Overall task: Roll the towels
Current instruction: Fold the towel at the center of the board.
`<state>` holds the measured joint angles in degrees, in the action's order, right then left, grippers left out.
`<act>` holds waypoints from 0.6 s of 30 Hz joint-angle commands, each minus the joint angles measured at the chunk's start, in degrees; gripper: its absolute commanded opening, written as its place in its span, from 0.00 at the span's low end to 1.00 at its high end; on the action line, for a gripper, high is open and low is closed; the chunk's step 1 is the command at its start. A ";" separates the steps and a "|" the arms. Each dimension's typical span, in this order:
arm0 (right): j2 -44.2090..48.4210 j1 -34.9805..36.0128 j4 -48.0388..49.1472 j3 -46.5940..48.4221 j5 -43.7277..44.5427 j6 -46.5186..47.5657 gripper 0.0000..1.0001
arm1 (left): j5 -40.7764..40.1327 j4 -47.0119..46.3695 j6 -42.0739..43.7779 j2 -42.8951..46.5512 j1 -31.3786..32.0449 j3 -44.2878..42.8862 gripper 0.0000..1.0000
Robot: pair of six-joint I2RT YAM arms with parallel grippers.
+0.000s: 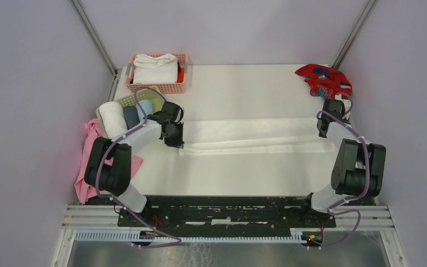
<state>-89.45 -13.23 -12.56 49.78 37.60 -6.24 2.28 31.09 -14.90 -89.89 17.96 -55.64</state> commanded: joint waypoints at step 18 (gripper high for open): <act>20.34 -1.88 -11.05 3.36 -12.01 -22.70 0.68 | -3.90 0.15 -8.86 22.36 0.19 5.07 0.73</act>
<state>-70.04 -15.14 -19.49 50.92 38.68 -21.63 -4.10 34.70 -19.44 -71.40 18.11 -51.33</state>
